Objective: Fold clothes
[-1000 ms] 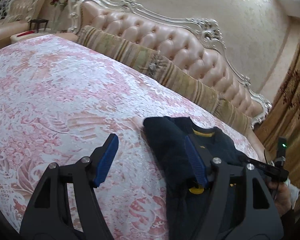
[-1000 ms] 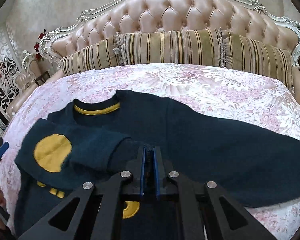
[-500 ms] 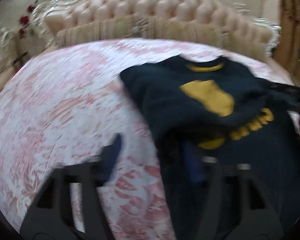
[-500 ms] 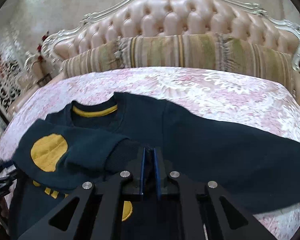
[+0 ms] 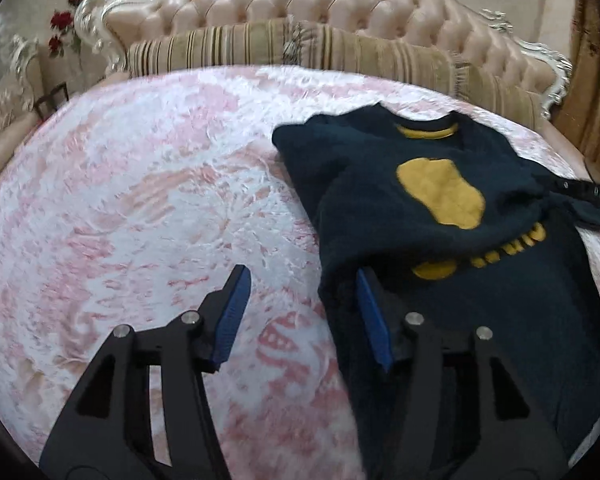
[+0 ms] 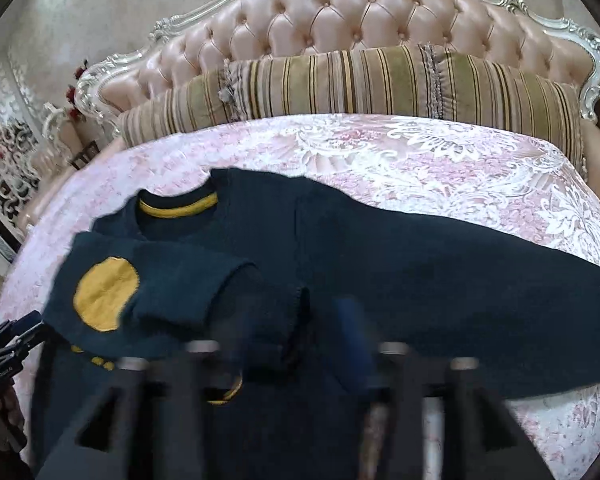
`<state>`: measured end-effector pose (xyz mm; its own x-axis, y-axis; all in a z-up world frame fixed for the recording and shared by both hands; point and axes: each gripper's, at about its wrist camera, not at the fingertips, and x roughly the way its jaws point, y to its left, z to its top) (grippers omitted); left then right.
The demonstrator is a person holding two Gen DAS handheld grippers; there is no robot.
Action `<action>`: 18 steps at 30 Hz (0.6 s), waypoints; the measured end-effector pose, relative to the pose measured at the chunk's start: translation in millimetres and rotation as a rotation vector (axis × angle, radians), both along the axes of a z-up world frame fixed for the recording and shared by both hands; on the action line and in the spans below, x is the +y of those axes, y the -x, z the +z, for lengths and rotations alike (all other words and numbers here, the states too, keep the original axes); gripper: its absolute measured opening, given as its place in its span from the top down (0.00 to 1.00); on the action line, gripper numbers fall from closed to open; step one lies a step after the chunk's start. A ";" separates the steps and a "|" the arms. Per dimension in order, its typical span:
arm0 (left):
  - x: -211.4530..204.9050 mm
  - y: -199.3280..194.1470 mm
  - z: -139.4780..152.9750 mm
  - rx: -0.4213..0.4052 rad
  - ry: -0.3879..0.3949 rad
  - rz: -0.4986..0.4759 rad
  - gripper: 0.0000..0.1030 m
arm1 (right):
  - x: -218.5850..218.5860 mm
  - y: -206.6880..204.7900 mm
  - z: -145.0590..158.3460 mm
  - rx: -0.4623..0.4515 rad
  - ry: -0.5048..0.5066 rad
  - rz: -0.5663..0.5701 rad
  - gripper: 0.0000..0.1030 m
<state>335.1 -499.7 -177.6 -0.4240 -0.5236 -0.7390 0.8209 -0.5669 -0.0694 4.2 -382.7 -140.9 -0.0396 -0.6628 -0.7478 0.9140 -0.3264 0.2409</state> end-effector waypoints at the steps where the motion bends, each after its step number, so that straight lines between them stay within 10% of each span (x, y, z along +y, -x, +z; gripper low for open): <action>1: 5.3 -5.6 6.9 0.015 0.008 -0.014 0.42 | 10.1 1.9 3.2 -0.010 0.024 0.018 0.34; 9: 19.6 49.5 57.9 0.243 -0.064 -0.279 0.43 | 29.3 -37.4 -1.7 0.116 0.048 0.198 0.42; 13: 3.8 123.1 54.9 0.222 -0.163 -0.361 0.61 | 23.1 -26.3 -10.7 0.017 0.047 0.145 0.53; 18: -12.8 172.9 50.4 0.224 -0.225 -0.371 0.61 | 20.7 -18.0 -12.0 -0.031 0.085 0.151 0.59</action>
